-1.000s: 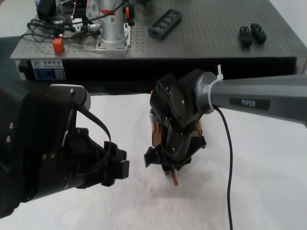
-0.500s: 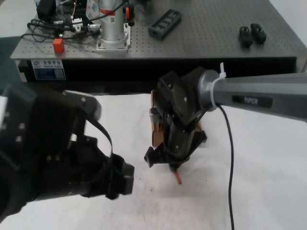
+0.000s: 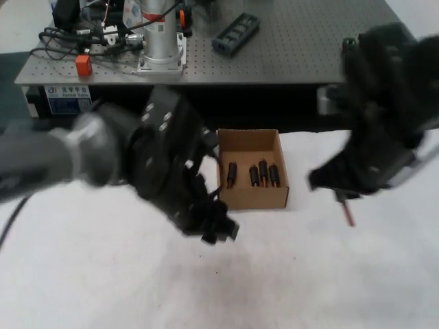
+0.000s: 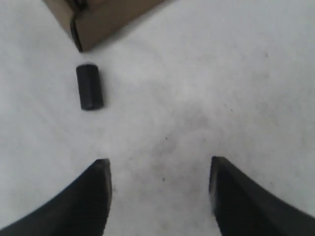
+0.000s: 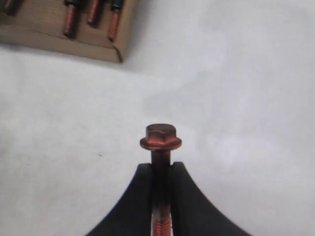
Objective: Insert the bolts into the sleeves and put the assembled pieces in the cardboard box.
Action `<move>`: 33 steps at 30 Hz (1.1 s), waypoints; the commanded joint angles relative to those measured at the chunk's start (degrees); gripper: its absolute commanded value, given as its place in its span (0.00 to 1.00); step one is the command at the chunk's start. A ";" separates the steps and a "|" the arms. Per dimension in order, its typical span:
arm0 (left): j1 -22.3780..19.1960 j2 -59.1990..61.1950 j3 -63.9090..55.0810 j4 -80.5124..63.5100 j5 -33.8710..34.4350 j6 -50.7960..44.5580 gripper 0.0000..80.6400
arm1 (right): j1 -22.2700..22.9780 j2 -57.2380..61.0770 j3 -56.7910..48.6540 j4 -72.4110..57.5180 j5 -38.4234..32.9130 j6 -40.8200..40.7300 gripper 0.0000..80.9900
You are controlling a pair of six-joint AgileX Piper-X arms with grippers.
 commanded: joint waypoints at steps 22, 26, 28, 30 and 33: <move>-0.16 29.78 -37.24 21.84 -8.31 8.11 0.42 | -16.73 -28.95 22.64 -0.23 -9.22 -2.34 0.02; -0.16 30.02 -37.24 22.09 -8.31 8.10 0.23 | -16.73 -28.95 22.64 -0.23 -9.22 -2.34 0.02; -0.16 30.28 -37.24 21.62 -8.31 8.10 0.14 | -16.73 -28.95 22.64 -0.23 -9.22 -2.34 0.02; -0.16 30.68 -37.24 21.60 -8.31 8.10 0.06 | -16.73 -28.95 22.64 -0.23 -9.22 -2.34 0.02; -0.16 31.37 -37.24 21.60 -8.31 8.10 0.03 | -16.73 -28.95 22.64 -0.23 -9.22 -2.34 0.02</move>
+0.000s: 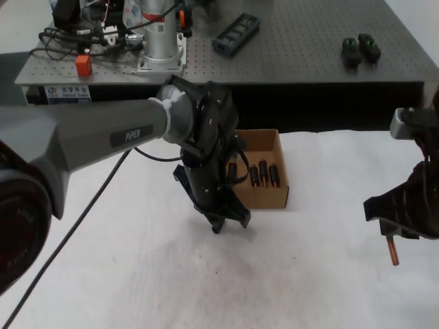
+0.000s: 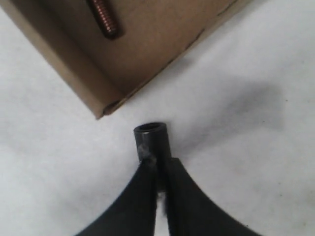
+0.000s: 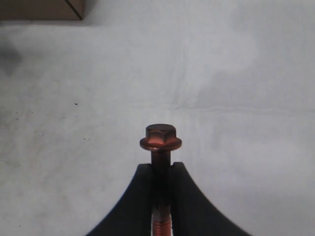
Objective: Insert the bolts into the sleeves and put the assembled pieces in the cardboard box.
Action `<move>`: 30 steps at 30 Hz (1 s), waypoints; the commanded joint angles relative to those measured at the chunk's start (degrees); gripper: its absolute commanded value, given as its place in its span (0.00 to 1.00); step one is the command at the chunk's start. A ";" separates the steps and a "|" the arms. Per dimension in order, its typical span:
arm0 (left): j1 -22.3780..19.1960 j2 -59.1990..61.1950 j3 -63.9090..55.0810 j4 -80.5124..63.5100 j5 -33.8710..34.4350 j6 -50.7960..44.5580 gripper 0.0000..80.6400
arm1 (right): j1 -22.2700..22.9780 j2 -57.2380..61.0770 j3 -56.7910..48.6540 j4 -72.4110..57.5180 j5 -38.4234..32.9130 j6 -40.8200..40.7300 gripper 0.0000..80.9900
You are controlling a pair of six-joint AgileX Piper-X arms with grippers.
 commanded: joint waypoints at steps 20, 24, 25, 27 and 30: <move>-0.16 2.56 -0.23 -2.91 0.37 -0.97 0.28 | -0.36 -0.65 -0.03 -0.34 -0.48 -0.46 0.02; -0.16 2.56 -0.23 -2.92 0.37 -0.97 0.27 | -0.36 -0.65 -0.03 -0.34 -0.48 -0.46 0.02; -0.16 2.56 -0.23 -3.08 0.37 -0.97 0.26 | -0.36 -0.65 -0.03 -0.34 -0.48 -0.46 0.02; -0.16 2.56 -0.23 -3.36 0.49 -0.97 0.19 | -0.36 -0.65 -0.03 -0.34 -0.48 -0.46 0.02; -0.16 2.46 -0.23 -3.34 1.27 -0.97 0.01 | -0.36 -0.65 -0.03 -0.49 -0.59 -0.46 0.02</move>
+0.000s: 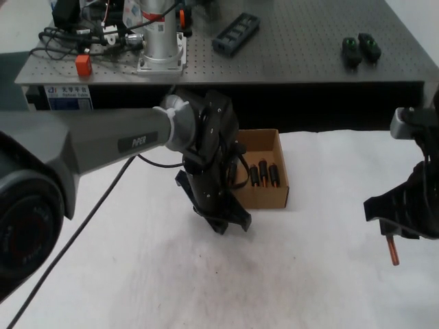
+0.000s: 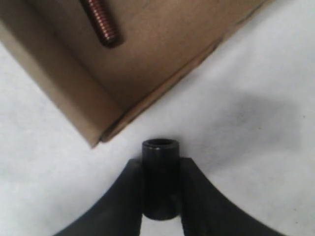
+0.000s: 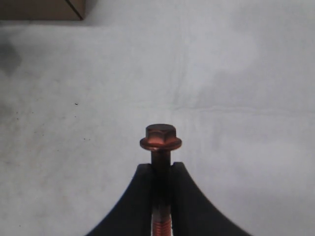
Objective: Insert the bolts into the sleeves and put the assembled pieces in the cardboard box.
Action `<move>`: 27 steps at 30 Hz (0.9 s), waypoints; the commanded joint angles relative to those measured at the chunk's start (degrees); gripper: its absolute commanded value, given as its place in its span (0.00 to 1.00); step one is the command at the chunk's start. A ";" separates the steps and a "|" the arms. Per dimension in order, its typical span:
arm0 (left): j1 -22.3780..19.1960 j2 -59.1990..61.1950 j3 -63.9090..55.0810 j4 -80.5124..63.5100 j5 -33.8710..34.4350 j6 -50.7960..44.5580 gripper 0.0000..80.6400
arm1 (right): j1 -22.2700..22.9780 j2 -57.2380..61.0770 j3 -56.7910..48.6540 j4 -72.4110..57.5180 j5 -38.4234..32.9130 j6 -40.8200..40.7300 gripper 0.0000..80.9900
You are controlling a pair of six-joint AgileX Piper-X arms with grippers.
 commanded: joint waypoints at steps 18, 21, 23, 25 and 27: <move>-0.13 -34.95 36.57 -42.42 33.31 -18.21 0.01 | 7.05 -4.80 13.27 -52.09 -30.25 28.18 0.02; -0.13 -38.77 41.78 -50.53 41.84 -18.85 0.01 | 10.20 -4.80 14.12 -63.17 -29.94 31.88 0.02; -0.13 -40.31 43.64 -53.65 45.97 -19.05 0.01 | 11.68 -4.80 13.89 -66.97 -29.83 34.28 0.02; -0.13 -41.01 43.83 -53.94 48.25 -19.05 0.01 | 12.73 -4.80 13.92 -68.95 -29.83 35.98 0.02; -0.13 -41.38 43.83 -54.43 49.20 -19.23 0.01 | 13.37 -4.80 13.92 -68.72 -29.83 36.22 0.02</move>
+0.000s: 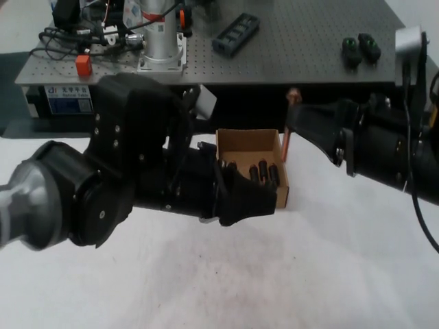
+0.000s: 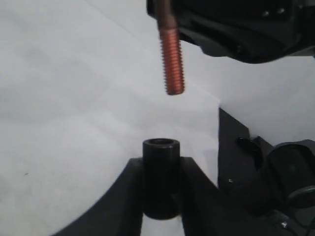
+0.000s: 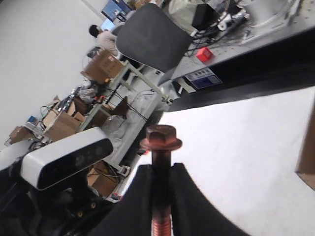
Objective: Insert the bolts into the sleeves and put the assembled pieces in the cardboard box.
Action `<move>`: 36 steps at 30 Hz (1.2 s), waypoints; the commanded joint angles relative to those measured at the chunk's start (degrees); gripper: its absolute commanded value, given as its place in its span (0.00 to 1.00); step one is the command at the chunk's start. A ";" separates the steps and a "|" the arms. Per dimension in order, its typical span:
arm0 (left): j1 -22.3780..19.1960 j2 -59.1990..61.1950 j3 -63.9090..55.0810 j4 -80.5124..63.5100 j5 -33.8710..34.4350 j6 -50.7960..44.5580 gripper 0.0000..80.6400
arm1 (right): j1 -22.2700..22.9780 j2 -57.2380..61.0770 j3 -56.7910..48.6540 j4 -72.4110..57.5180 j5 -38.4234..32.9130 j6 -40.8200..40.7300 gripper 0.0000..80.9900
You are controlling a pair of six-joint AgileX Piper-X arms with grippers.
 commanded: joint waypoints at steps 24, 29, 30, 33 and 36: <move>-0.13 -1.08 -0.08 -9.52 -3.93 -6.77 0.01 | 2.34 -0.84 -0.31 1.20 -1.04 1.55 0.02; -0.13 -1.08 -0.08 -11.71 -7.12 -8.68 0.01 | 2.34 -0.84 -0.31 1.45 -1.19 1.52 0.01; -0.13 -1.08 -0.08 -11.71 -7.12 -8.65 0.01 | 2.34 -0.84 -0.31 1.52 -2.19 1.51 0.03; -0.13 -1.08 -0.08 -11.69 -7.01 -8.65 0.01 | 2.34 -0.84 -0.31 1.65 -4.72 1.51 0.30; -0.13 -1.08 -0.08 -11.69 -7.35 -7.95 0.01 | 2.34 -0.84 -0.31 1.65 -4.83 1.51 0.58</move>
